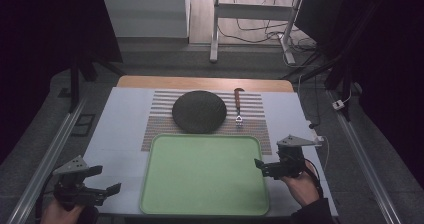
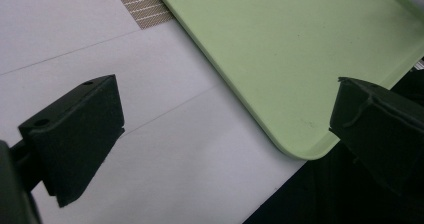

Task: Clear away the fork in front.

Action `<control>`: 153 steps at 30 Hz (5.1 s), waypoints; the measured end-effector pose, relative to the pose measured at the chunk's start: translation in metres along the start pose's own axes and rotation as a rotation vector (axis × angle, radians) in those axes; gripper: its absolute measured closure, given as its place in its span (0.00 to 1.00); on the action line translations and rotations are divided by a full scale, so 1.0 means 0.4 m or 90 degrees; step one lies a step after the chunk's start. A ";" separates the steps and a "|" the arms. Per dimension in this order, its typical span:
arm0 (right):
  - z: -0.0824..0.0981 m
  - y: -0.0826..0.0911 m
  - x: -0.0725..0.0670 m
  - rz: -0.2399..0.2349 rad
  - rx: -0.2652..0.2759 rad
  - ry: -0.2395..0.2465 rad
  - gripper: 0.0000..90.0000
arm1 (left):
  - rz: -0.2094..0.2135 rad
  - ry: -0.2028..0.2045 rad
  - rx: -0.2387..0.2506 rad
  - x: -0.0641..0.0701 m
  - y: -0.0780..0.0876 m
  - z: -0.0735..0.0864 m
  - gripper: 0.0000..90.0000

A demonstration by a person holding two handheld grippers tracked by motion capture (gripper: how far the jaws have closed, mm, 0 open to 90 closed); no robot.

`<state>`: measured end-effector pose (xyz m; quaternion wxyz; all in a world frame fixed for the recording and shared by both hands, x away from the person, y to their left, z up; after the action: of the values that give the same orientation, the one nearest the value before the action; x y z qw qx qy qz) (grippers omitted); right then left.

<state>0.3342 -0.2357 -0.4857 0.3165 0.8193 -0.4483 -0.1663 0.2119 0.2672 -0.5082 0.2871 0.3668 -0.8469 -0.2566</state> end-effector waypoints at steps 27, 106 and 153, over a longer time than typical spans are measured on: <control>-0.080 -0.142 0.043 0.009 -0.029 0.016 0.00 | 0.003 0.004 -0.003 -0.002 -0.001 0.000 0.01; -0.189 -0.319 -0.023 0.233 -0.082 0.553 1.00 | 0.008 -0.001 -0.006 0.001 -0.002 -0.001 0.00; -0.083 0.000 -0.096 -0.206 0.084 0.204 1.00 | 0.100 -0.103 -0.002 0.062 -0.091 -0.090 0.00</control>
<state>0.3318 -0.1909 -0.4613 0.2988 0.9152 -0.2653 -0.0528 0.2394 0.2183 -0.4992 0.2374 0.2769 -0.8930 -0.2636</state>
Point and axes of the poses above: each handheld gripper's, and its own axes: y roughly backward along the jaws, z roughly out of its underside, x roughly to its right, the point moved 5 cm from there along -y, roughly forward along the jaws, and after that the axes turned 3 degrees about z, right-handed, at the moved point
